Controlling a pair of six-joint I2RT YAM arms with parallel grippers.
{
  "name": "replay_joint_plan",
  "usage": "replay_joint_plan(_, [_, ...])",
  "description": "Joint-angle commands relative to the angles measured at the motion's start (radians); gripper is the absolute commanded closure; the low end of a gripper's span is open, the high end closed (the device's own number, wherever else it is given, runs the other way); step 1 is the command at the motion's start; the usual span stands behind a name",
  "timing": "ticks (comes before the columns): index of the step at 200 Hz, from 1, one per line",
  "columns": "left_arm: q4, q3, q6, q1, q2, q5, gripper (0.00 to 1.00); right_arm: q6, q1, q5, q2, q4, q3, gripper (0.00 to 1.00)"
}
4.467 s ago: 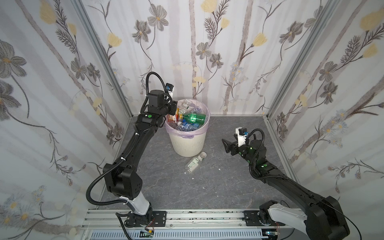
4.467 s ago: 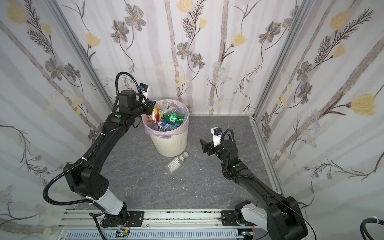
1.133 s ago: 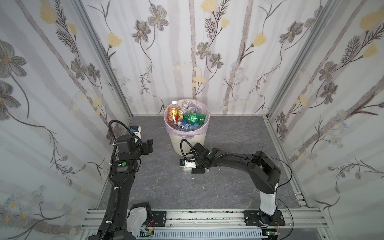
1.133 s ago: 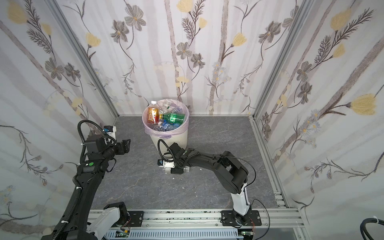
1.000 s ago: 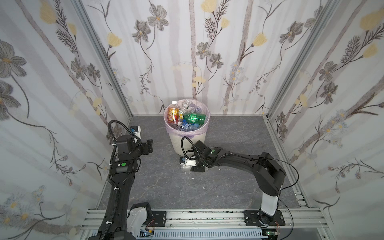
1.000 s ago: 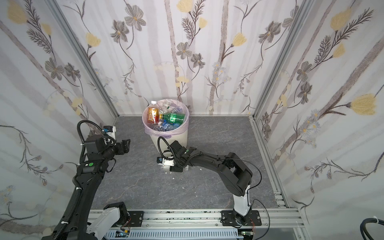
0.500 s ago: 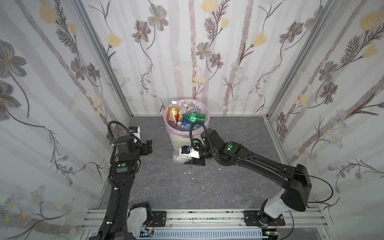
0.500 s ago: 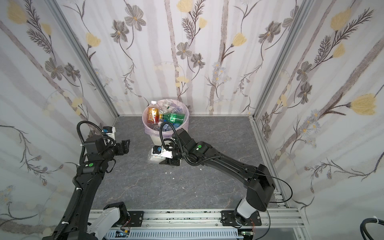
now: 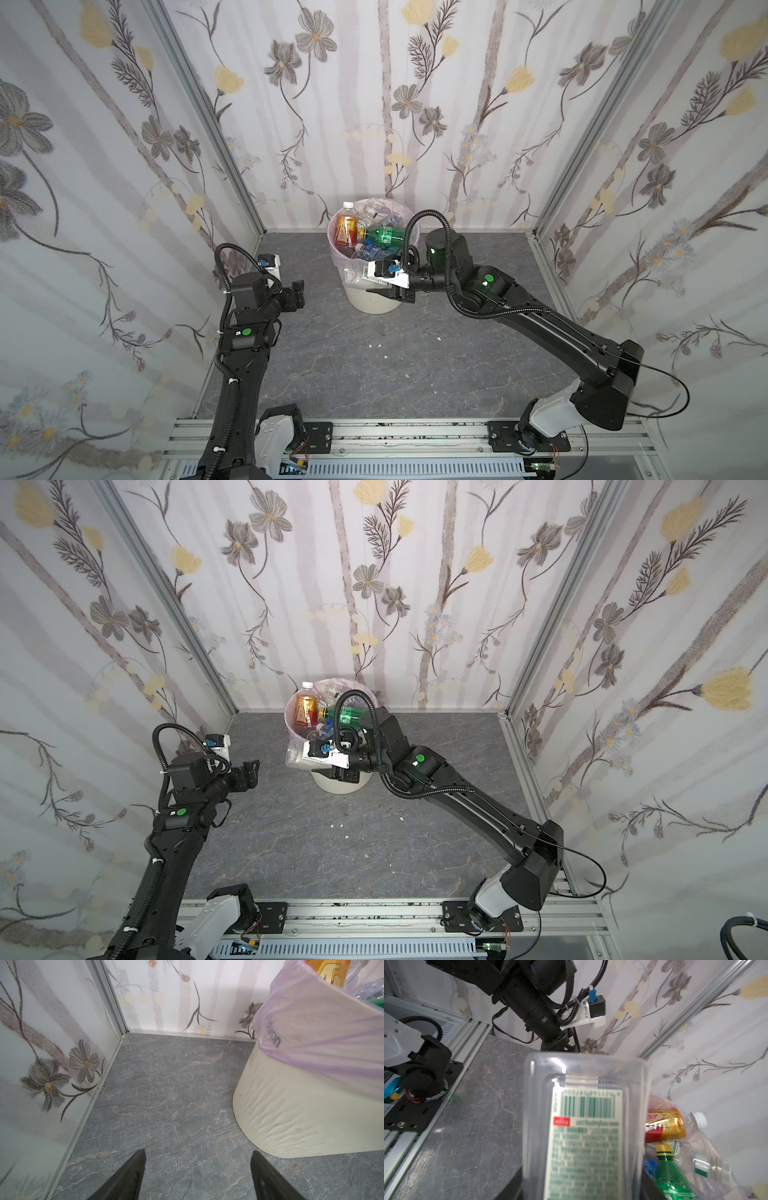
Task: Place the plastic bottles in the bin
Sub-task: 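Lift the clear bottle with the right gripper and carry it over the bin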
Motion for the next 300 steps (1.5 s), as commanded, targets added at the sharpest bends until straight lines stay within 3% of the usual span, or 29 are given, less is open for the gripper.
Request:
replay_joint_plan(1, [0.033, -0.002, -0.004, 0.001, -0.003, 0.018, 0.19, -0.025, -0.019, 0.106, 0.051, 0.024, 0.091, 0.53])
replay_joint_plan(68, [0.034, -0.007, -0.008, 0.001, -0.019, 0.023, 0.19, -0.123, -0.075, 0.317, 0.243, 0.007, 0.326, 0.52])
replay_joint_plan(101, [0.034, -0.009, -0.013, 0.003, -0.025, 0.027, 0.19, -0.134, -0.085, 0.349, 0.308, 0.0, 0.381, 0.52])
replay_joint_plan(194, [0.034, -0.013, -0.026, 0.002, -0.042, 0.031, 0.19, -0.103, -0.089, 0.29, 0.366, -0.019, 0.381, 0.47])
replay_joint_plan(241, [0.034, -0.012, -0.027, 0.002, -0.04, 0.032, 0.19, -0.07, -0.09, 0.272, 0.367, -0.013, 0.38, 0.28])
replay_joint_plan(300, [0.034, -0.012, -0.028, 0.002, -0.039, 0.034, 0.19, -0.017, -0.103, 0.189, 0.339, -0.007, 0.376, 0.2])
